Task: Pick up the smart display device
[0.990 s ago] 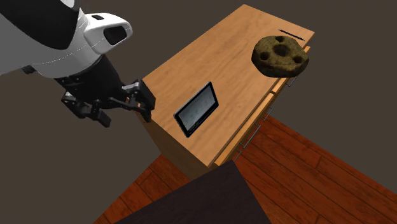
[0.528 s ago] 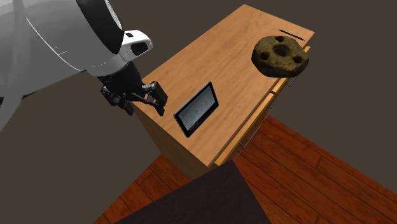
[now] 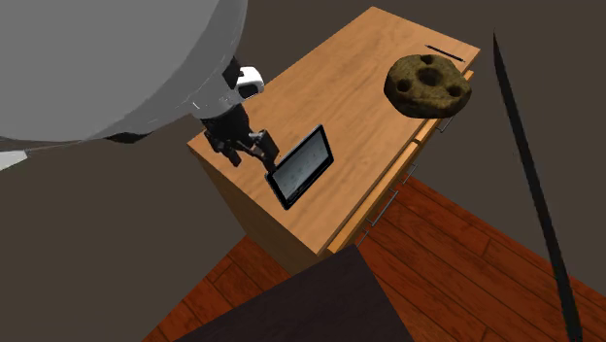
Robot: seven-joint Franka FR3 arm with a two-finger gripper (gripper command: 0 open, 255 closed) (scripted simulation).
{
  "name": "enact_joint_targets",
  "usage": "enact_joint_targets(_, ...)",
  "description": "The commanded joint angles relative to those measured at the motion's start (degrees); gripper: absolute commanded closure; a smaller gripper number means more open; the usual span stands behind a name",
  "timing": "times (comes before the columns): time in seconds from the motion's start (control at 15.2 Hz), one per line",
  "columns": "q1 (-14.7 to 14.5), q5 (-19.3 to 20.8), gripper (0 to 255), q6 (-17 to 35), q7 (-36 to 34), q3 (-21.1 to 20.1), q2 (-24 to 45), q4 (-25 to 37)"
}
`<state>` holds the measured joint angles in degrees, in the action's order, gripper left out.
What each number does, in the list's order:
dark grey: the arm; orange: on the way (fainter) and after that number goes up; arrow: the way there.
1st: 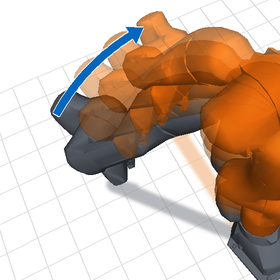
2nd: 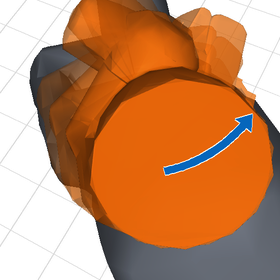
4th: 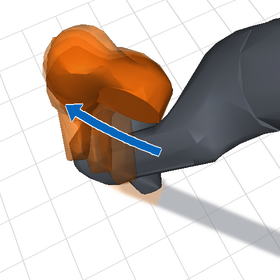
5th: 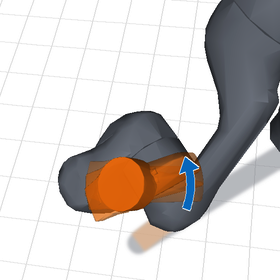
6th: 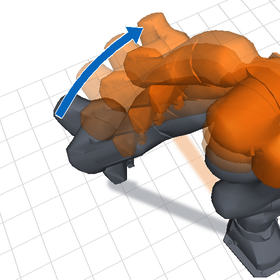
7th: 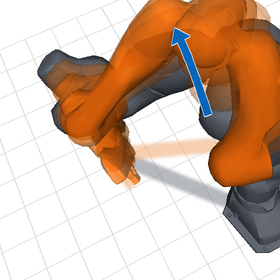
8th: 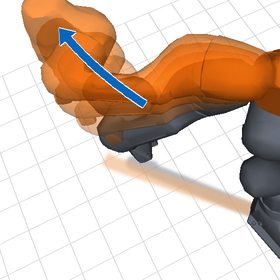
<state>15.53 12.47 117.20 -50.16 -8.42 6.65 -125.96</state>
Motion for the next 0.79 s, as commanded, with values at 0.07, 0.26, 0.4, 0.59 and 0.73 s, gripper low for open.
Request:
enact_joint_targets(0.07, 0.62, 2.20, 0, 1.07, -4.94, 1.59, 6.17, 3.42)
enact_joint_targets(0.26, 1.14, 3.77, 0, 1.65, -9.04, 3.57, 11.79, 6.98)
enact_joint_targets(0.4, 1.26, 4.24, 0, 2.36, -10.28, 4.22, 13.87, 7.94)
enact_joint_targets(0.59, 1.19, 4.67, 0, 4.14, -10.85, 4.39, 15.57, 7.80)
enact_joint_targets(0.73, 1.15, 4.96, 0, 5.29, -11.23, 4.51, 16.73, 7.76)
